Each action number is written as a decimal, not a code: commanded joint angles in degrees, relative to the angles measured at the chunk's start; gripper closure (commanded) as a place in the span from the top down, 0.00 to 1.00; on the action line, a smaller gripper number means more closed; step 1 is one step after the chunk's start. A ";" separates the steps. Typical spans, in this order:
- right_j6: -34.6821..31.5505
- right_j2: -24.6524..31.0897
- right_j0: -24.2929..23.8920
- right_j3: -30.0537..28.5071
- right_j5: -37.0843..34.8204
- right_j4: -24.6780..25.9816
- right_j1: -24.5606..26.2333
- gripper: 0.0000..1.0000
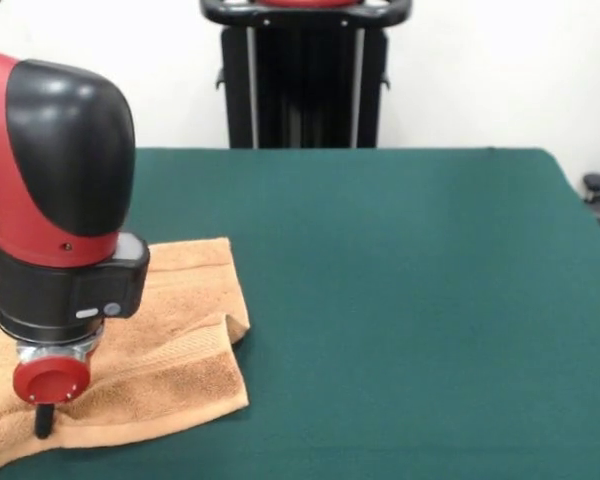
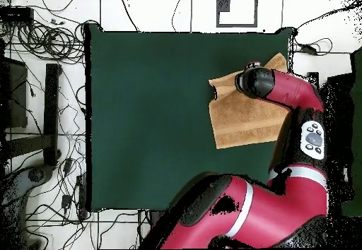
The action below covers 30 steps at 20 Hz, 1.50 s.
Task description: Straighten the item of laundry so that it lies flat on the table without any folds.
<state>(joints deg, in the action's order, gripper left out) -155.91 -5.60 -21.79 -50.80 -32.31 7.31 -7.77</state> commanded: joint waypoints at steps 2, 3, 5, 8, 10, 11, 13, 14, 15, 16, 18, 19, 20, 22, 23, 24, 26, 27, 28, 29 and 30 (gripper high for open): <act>-5.15 -3.71 2.40 7.35 -22.22 -2.19 3.19 0.00; -5.26 -3.74 2.44 6.87 -21.98 -2.25 2.94 0.00; -5.47 -3.86 2.54 6.50 -21.55 -2.10 2.85 0.00; -6.03 -3.38 2.66 5.53 -21.04 -2.01 2.76 0.00; -7.17 -3.24 3.08 5.36 -20.94 -2.18 2.92 0.00; -7.99 -3.25 3.43 5.11 -20.84 -2.33 2.90 0.00; -10.74 -3.01 4.57 6.17 -21.79 -3.55 3.55 0.00; -12.21 -2.96 5.17 6.95 -22.22 -4.16 4.07 0.00; -13.43 -3.15 5.71 7.78 -22.54 -4.60 4.60 0.00; -15.70 -3.56 6.56 9.33 -22.93 -5.26 5.71 0.00; -17.71 -4.20 7.37 11.50 -23.14 -6.13 7.41 0.00; -17.93 -4.42 7.42 12.13 -23.04 -6.43 7.91 0.00; -18.12 -4.52 7.39 12.67 -22.27 -6.71 8.58 0.00; -17.82 -4.76 7.18 12.66 -20.43 -7.08 9.29 0.00; -17.54 -4.95 7.06 12.74 -19.89 -7.13 9.47 0.00; -17.31 -5.07 6.85 12.17 -18.87 -7.25 9.39 0.00; -16.77 -5.50 6.44 10.56 -16.21 -7.13 8.93 0.00; -16.49 -5.66 6.24 10.10 -15.66 -7.21 8.75 0.00; -15.97 -5.51 5.85 9.06 -14.72 -7.48 8.32 0.00; -15.80 -5.61 5.69 8.76 -14.38 -7.70 8.26 0.00; -15.89 -6.02 5.69 8.44 -13.85 -7.60 8.18 0.00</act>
<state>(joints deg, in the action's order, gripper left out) -156.59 -12.24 -16.93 -37.87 -48.44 1.76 -2.84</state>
